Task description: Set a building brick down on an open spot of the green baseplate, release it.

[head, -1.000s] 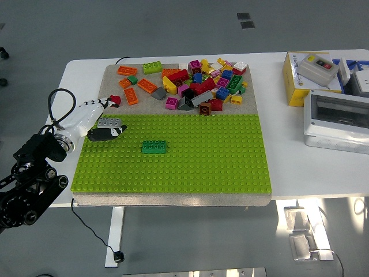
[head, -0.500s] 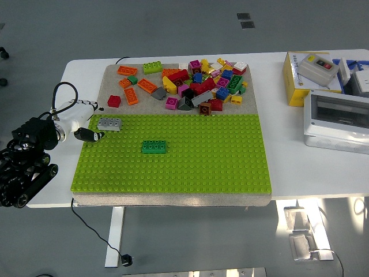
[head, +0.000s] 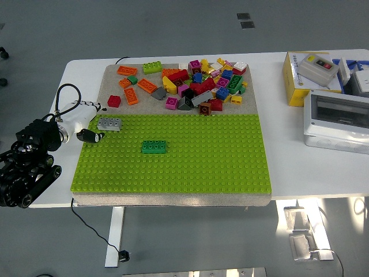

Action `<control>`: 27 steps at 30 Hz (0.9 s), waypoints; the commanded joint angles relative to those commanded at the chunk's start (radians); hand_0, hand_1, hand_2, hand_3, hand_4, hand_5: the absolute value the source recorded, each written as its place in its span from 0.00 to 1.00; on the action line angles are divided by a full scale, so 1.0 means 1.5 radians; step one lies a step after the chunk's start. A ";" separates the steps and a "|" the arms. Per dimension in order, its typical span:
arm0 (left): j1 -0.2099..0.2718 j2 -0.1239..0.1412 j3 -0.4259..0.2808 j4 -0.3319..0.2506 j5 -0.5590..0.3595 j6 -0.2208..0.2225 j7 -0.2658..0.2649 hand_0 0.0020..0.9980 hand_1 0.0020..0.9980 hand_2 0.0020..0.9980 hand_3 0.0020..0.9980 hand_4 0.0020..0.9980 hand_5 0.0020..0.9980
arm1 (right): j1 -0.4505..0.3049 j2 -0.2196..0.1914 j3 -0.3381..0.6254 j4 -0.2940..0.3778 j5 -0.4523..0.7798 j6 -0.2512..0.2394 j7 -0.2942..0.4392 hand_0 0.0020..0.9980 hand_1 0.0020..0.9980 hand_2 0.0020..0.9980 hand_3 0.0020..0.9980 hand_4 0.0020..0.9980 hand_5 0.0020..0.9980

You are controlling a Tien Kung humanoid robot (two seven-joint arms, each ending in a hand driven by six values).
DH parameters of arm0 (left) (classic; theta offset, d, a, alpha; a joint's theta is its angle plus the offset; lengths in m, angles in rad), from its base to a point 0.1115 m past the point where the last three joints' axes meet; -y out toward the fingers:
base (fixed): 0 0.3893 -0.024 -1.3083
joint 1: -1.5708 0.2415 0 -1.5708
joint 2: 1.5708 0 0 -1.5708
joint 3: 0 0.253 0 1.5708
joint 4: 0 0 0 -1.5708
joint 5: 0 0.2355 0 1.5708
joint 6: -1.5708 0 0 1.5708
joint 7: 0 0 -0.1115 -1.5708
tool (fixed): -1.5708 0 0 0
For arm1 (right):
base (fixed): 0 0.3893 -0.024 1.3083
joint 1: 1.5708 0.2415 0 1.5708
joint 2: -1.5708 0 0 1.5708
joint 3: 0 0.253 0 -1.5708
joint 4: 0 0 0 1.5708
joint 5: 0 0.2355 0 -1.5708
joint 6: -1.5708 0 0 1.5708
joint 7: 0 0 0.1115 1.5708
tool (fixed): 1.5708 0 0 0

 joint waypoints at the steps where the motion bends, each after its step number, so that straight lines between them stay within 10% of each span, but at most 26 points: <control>1: 0.000 -0.001 0.000 0.002 -0.001 0.001 0.000 1.00 1.00 1.00 0.91 0.69 0.26 | 0.000 0.000 0.000 0.000 0.000 0.000 0.000 0.68 0.63 0.61 0.69 0.48 1.00; 27: -0.011 -0.024 0.011 0.039 -0.044 0.007 -0.013 1.00 1.00 1.00 0.88 0.57 0.15 | 0.003 0.000 0.005 0.000 -0.004 0.002 -0.001 0.68 0.63 0.61 0.69 0.49 1.00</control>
